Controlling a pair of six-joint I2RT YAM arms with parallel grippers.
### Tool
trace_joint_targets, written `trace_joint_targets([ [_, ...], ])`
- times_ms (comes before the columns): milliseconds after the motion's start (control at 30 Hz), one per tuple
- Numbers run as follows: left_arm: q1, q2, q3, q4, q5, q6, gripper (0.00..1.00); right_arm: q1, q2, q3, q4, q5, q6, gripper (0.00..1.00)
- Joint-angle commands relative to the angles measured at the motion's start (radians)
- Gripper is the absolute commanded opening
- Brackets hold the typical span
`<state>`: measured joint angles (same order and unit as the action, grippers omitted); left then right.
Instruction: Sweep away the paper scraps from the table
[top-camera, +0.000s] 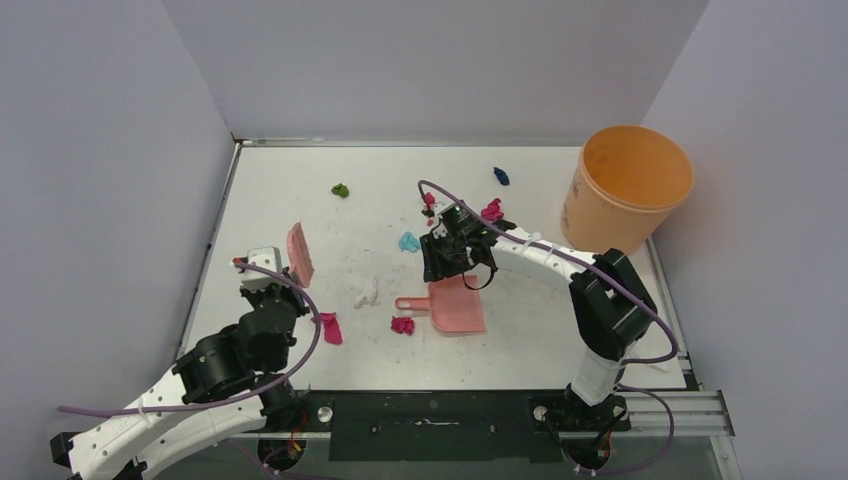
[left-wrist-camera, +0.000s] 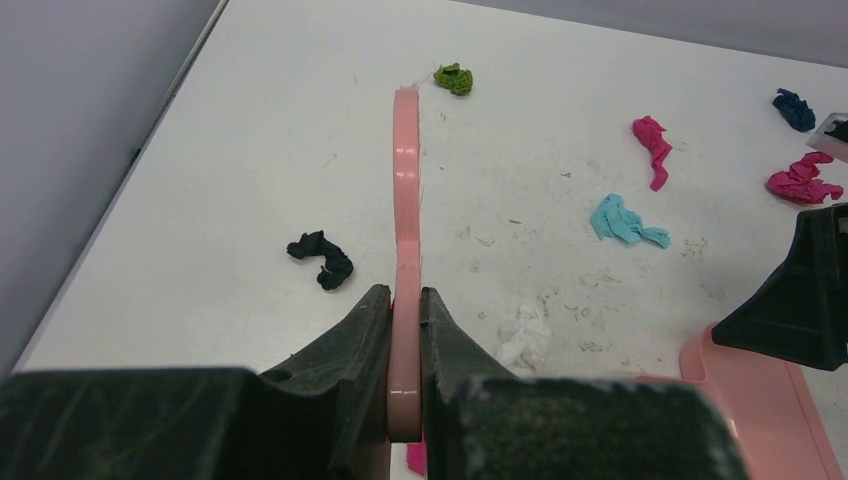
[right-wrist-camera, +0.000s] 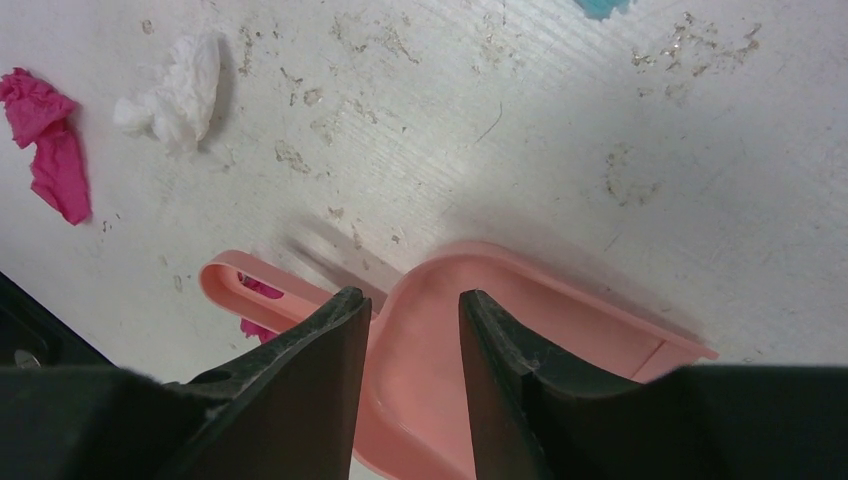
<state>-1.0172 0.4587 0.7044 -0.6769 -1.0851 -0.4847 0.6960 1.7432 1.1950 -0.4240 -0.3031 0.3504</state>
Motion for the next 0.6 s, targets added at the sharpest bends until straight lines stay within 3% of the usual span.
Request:
trace_joint_targets([
  [0,0.006,-0.026,0.000,0.064,-0.016,0.021,0.00,0.020,0.024,0.008,0.023,0.018,0.045,0.39],
  [233,0.007,-0.013,-0.008,0.083,-0.003,0.035,0.00,0.037,0.083,0.025,0.019,0.037,0.039,0.38],
  [567,0.007,-0.042,-0.011,0.091,0.035,0.048,0.00,0.039,0.049,0.037,0.009,0.056,-0.154,0.13],
])
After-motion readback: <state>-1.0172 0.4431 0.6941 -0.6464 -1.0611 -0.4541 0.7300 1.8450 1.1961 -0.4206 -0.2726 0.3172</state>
